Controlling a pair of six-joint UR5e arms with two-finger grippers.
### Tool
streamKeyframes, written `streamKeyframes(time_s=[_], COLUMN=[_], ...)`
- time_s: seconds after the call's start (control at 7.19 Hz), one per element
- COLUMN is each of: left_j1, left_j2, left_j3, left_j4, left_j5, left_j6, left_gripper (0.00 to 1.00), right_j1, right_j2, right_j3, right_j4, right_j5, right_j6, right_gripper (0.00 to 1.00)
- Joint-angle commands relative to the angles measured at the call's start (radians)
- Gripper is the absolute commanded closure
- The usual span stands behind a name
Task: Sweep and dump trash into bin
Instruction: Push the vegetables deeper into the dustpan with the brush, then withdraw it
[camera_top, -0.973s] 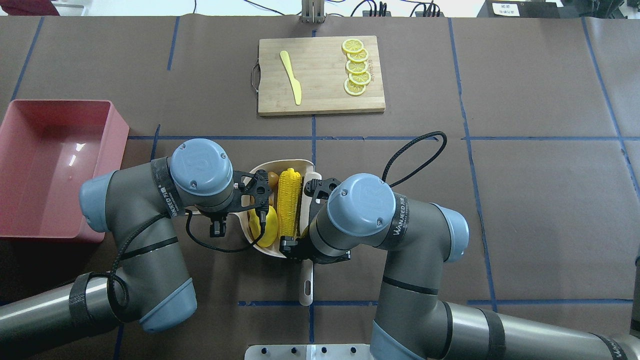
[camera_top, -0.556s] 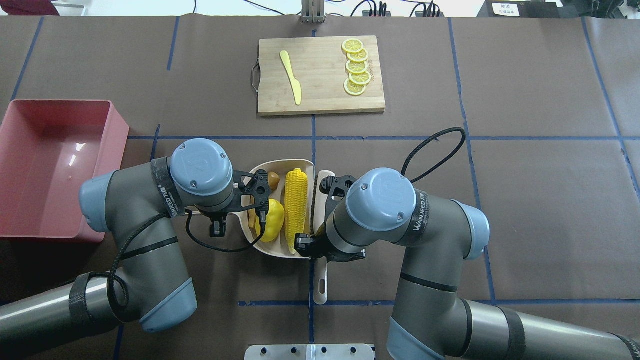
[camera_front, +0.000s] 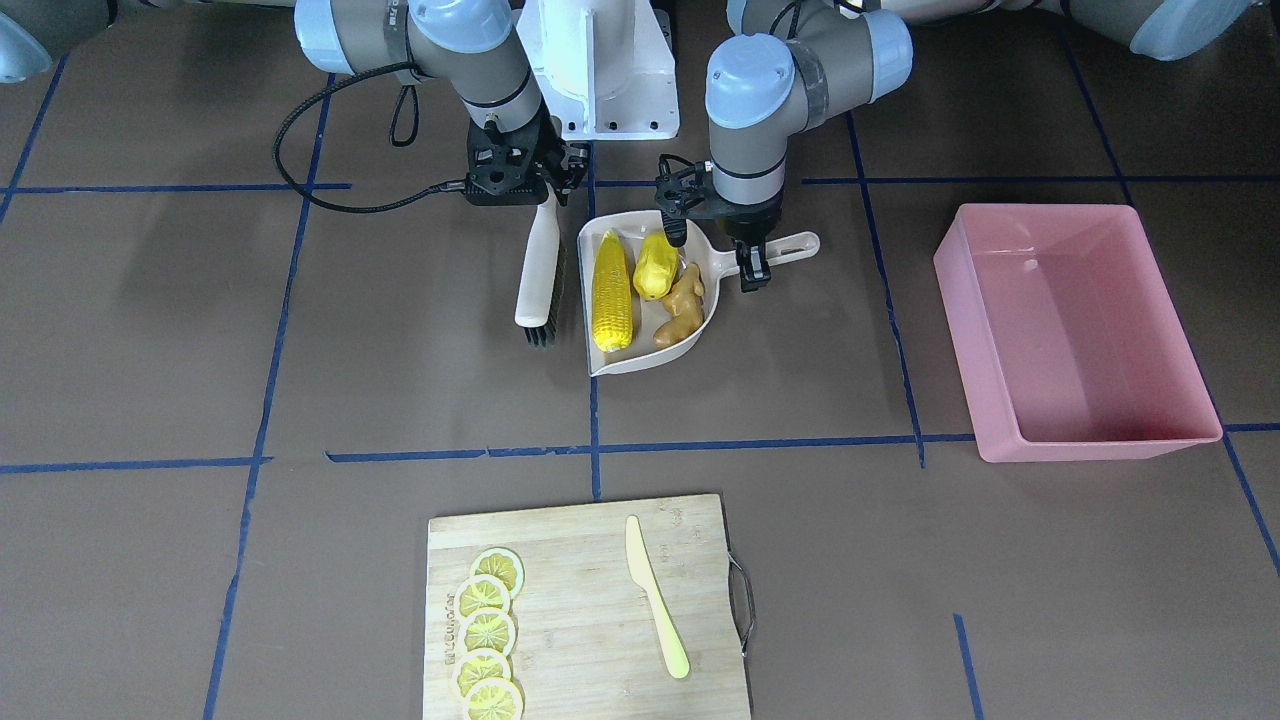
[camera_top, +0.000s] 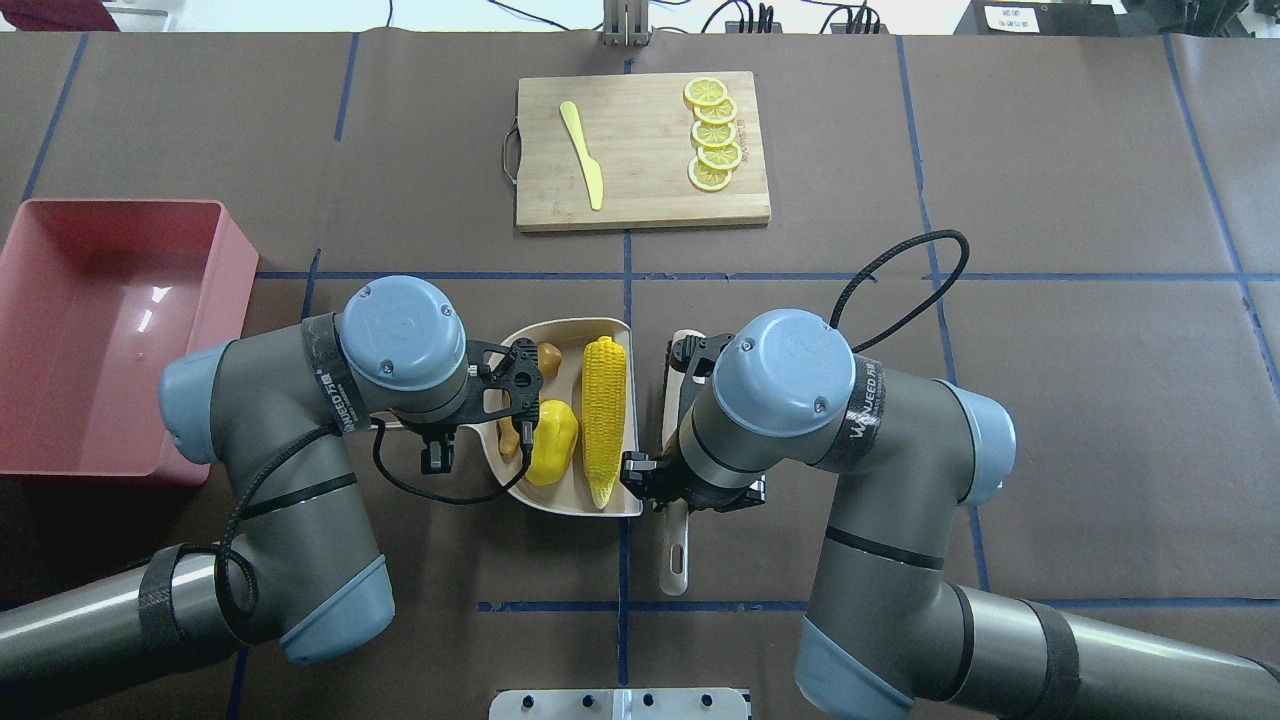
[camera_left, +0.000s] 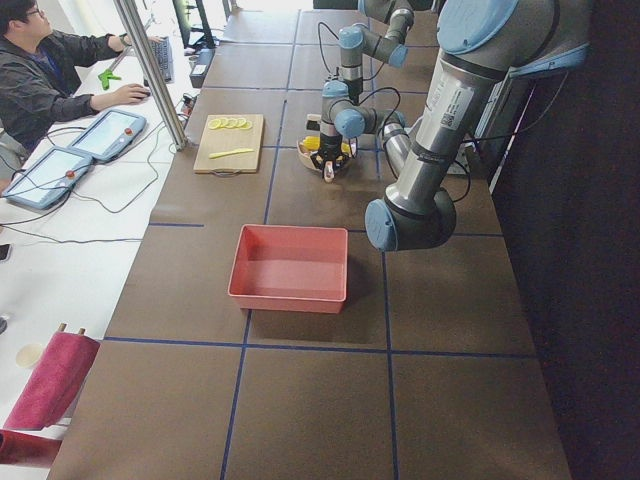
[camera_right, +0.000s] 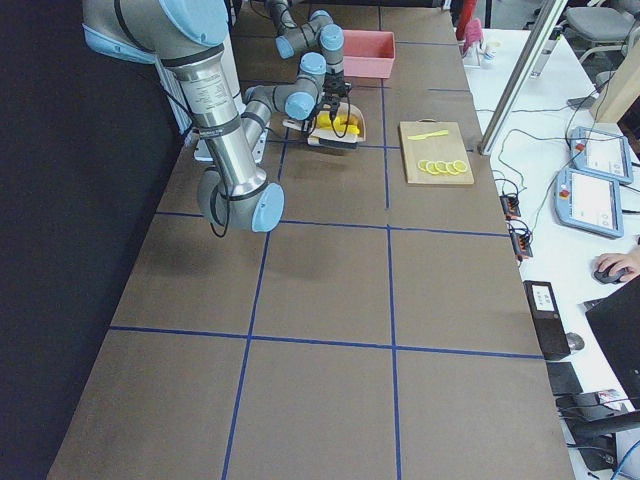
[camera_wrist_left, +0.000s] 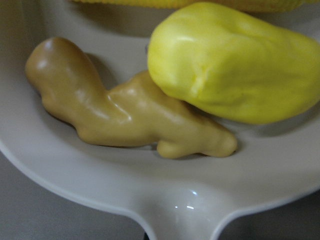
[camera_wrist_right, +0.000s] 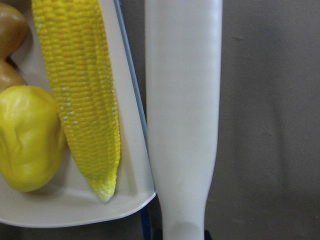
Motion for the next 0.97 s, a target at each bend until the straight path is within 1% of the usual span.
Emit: streamKeyframes(time_s=[0.0, 0.28, 0.56, 0.7, 0.83], left_j1=[-0.002, -0.004, -0.011, -0.017, -0.028], left_j2=[0.001, 0.001, 0.007, 0.009, 0.015], left_j3=[0.000, -0.002, -0.005, -0.005, -0.005], left_j4=[-0.009, -0.011, -0.055, -0.070, -0.099], left_j5=[-0.001, -0.002, -0.004, -0.014, -0.072], left_j6=[0.001, -0.002, -0.029, -0.060, -0.098], left_gripper=[1.00, 1.00, 1.00, 1.00, 1.00], right_j1=[0.002, 0.008, 0.016, 0.028, 0.031], right_j2=[-0.005, -0.010, -0.011, -0.015, -0.021], right_j3=[-0.004, -0.003, 0.011, 0.016, 0.014], right_j4=[-0.011, -0.028, -0.095, -0.098, -0.098], right_j5=[-0.001, -0.001, -0.006, -0.006, -0.006], right_j6=[-0.015, -0.017, -0.072, -0.087, -0.091], right_gripper=[1.00, 1.00, 1.00, 1.00, 1.00])
